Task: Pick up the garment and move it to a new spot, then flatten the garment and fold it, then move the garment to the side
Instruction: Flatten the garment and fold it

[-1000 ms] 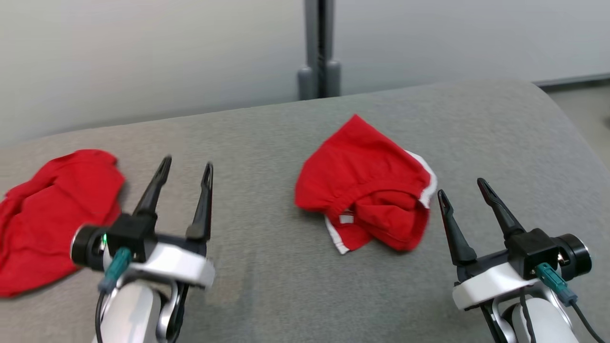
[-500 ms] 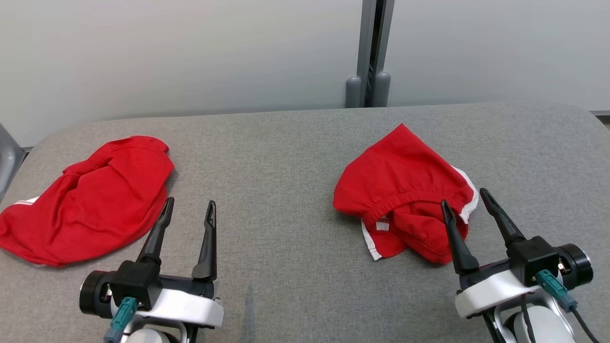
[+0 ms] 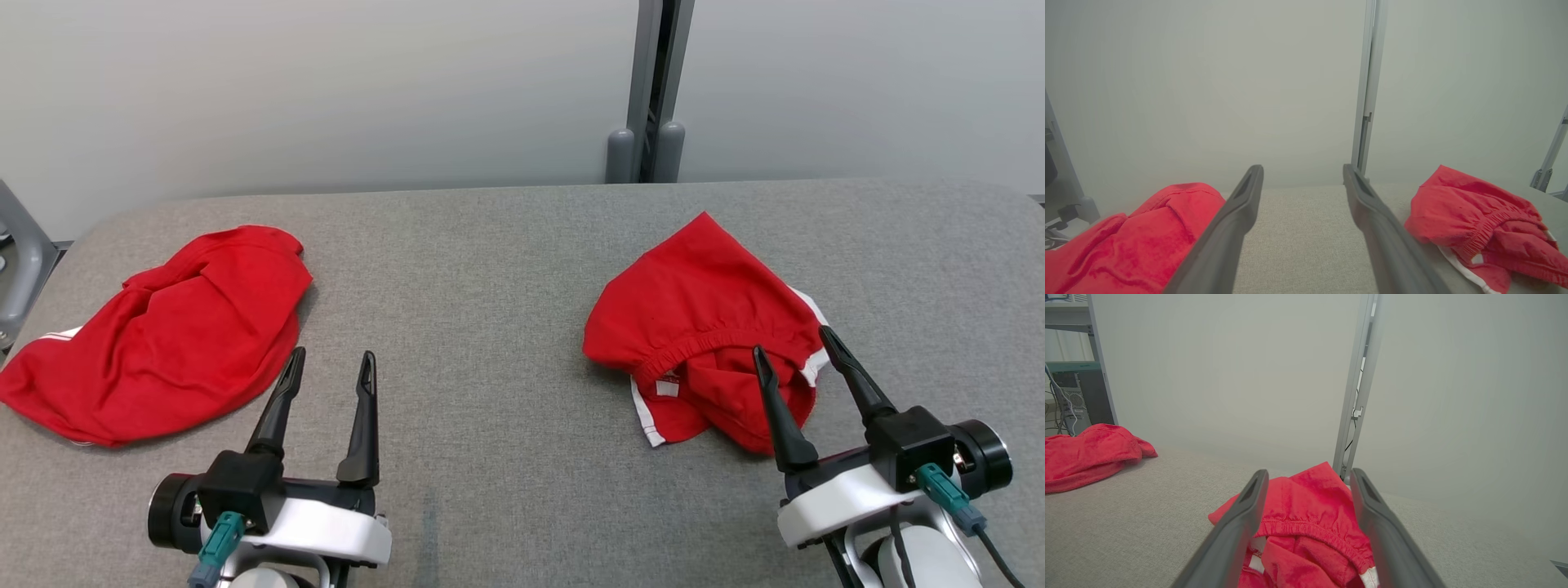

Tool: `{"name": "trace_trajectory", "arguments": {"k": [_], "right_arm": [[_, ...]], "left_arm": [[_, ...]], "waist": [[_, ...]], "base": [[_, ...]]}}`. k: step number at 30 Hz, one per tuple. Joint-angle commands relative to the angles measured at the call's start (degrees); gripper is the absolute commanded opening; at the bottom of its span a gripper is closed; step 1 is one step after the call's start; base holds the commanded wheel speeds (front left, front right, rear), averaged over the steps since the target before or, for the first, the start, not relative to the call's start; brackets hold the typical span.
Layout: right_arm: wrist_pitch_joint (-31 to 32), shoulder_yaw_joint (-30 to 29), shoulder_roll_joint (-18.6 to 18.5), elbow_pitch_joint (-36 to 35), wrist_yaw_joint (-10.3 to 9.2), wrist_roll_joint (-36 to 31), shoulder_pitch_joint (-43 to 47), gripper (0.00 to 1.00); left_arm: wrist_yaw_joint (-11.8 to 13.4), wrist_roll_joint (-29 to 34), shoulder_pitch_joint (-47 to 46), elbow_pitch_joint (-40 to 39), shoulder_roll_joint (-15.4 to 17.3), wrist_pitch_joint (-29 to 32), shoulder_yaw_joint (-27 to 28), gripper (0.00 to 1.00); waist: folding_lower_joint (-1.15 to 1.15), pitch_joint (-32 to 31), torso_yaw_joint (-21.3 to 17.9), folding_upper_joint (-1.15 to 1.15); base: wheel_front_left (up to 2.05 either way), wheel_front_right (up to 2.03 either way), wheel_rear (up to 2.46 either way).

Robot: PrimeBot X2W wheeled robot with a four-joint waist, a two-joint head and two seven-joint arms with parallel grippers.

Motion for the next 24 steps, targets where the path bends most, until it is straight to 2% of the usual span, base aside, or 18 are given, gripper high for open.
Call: {"name": "trace_trajectory", "arguments": {"k": [1, 6, 15, 24], "right_arm": [[-0.1, -0.2, -0.2, 0.2, -0.02, 0.1, 0.5, 1.00], [-0.1, 1.5, -0.2, 2.1, -0.02, 0.8, 0.3, 1.00], [-0.1, 4.1, -0.3, 6.6, -0.02, 1.3, -2.1, 1.00], [-0.1, 4.1, -0.3, 17.2, -0.02, 3.7, -6.4, 1.00]], "left_arm": [[0.1, 0.1, 0.2, 0.3, 0.2, -0.2, -0.1, 1.00], [-0.2, -0.1, 0.1, 0.7, 0.2, -0.2, -1.2, 1.00], [-0.3, -0.1, -1.0, 1.4, 0.2, -0.2, -3.1, 1.00], [0.1, -0.5, -2.2, 1.8, 0.2, -0.2, -5.4, 1.00]], "waist": [[0.00, 0.0, 0.1, 0.00], [0.00, 0.4, 1.0, 0.00], [0.00, 1.7, 4.7, 0.00], [0.00, 4.0, 8.4, 0.00]], "base": [[0.00, 0.00, 0.00], [0.00, 0.00, 0.00], [0.00, 0.00, 0.00], [0.00, 0.00, 0.00]]}}
